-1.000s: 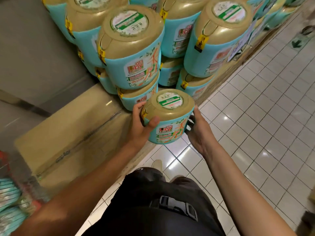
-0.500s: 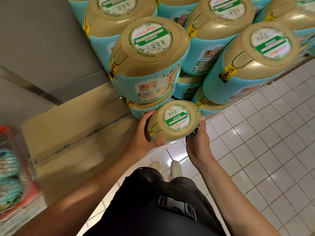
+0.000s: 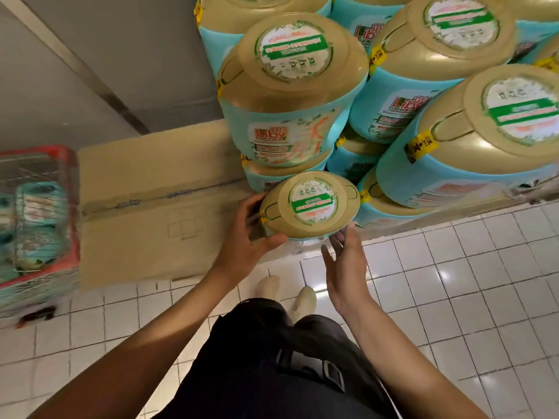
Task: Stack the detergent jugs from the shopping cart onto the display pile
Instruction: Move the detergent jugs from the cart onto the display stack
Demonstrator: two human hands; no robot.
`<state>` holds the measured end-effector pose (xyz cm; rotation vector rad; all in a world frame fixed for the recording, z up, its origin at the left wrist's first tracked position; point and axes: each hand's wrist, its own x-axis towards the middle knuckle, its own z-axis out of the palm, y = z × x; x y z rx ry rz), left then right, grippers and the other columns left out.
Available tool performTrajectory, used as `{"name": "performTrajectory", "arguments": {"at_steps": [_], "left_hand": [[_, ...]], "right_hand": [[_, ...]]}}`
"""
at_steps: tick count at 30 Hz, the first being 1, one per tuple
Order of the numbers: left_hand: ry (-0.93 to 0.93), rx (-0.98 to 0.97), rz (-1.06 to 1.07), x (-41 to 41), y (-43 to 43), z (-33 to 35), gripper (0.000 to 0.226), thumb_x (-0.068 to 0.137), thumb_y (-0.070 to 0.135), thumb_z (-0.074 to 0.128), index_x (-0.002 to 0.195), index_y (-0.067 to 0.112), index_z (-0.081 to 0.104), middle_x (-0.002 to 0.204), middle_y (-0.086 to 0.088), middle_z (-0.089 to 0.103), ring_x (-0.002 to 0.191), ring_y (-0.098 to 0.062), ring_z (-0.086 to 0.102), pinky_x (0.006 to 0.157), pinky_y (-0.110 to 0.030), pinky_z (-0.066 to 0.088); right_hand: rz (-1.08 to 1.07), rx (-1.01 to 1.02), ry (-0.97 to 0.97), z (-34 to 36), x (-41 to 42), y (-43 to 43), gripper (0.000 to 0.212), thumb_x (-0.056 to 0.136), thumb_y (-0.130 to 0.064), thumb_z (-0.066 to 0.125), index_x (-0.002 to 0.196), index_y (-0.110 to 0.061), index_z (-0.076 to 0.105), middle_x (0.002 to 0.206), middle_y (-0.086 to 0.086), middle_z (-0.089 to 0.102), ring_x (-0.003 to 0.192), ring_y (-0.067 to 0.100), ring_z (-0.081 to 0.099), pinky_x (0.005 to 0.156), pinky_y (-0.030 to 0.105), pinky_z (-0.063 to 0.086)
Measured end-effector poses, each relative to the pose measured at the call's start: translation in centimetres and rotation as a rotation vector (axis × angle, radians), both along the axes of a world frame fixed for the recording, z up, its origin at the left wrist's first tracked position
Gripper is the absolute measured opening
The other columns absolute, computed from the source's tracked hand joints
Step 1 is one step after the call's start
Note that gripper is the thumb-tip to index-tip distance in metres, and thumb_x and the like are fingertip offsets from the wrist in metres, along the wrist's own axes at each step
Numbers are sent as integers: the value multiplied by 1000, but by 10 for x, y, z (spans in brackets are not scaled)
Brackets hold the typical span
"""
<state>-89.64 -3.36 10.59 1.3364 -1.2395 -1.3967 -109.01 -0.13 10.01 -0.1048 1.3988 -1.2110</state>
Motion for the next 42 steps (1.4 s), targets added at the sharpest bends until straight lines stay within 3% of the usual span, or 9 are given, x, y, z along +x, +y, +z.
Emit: {"name": "performTrajectory", "arguments": {"at_steps": [4, 8, 13, 15, 19, 24, 36, 40, 42], "left_hand": [[-87, 24, 125, 1, 21, -1, 63, 74, 63, 82, 129, 65, 51, 136, 29, 62, 129, 2, 59, 101, -25, 53], [-171, 47, 230, 16, 55, -3, 42, 83, 80, 63, 122, 71, 51, 129, 37, 62, 124, 8, 59, 96, -10, 47], [-178, 123, 390, 58, 117, -9, 27, 99, 52, 59, 121, 39, 64, 120, 25, 69, 115, 5, 63, 93, -9, 46], [-163, 156, 454, 83, 146, -12, 19, 103, 40, 59, 119, 32, 67, 117, 18, 72, 115, -5, 66, 97, -21, 49], [-126, 203, 625, 141, 208, -12, 20, 104, 34, 59, 116, 22, 70, 111, 7, 75, 109, -18, 68, 99, -38, 54], [-118, 252, 812, 225, 294, -14, 18, 109, 14, 53, 116, 17, 70, 111, 1, 76, 106, -22, 70, 93, -39, 54], [-101, 326, 1114, 410, 425, -27, 23, 113, 21, 45, 116, 20, 68, 107, 4, 76, 101, -18, 73, 94, -52, 59], [-53, 239, 1173, 466, 418, -16, 32, 106, 41, 47, 117, 19, 68, 110, 0, 75, 103, -22, 72, 92, -49, 59], [-45, 194, 1199, 492, 409, -11, 40, 101, 51, 47, 117, 20, 67, 111, -1, 74, 104, -23, 72, 91, -45, 59]], "right_hand": [[131, 77, 35, -13, -4, 17, 20, 111, -30, 50, 118, -16, 62, 103, -1, 64, 111, 19, 61, 104, 39, 52], [359, 152, 23, -24, 5, 30, 22, 110, -21, 48, 119, -10, 64, 102, 5, 65, 104, 21, 61, 97, 39, 52], [710, 156, 65, -24, 43, 31, 16, 106, -13, 50, 112, -11, 65, 100, 7, 69, 93, 21, 68, 85, 33, 55], [820, 118, 83, -20, 70, 29, 16, 106, -10, 50, 104, -13, 66, 92, 4, 73, 90, 22, 69, 79, 32, 57], [999, 33, 111, -12, 133, 32, 20, 106, -7, 49, 103, -12, 68, 90, 7, 74, 88, 23, 70, 79, 33, 59], [1189, -55, 133, -6, 234, 51, 21, 109, -9, 47, 114, -6, 67, 95, 8, 76, 90, 23, 74, 76, 29, 59], [1392, -51, 158, -12, 446, 125, 24, 104, -6, 54, 100, -16, 75, 92, 9, 76, 81, 19, 73, 70, 28, 59], [1460, -48, 160, -10, 487, 122, 17, 97, -13, 61, 110, -6, 71, 95, 13, 75, 86, 25, 73, 69, 28, 59], [1480, -61, 180, -11, 509, 115, 33, 90, -20, 67, 116, 0, 67, 100, 16, 77, 92, 29, 76, 76, 31, 63]]}}
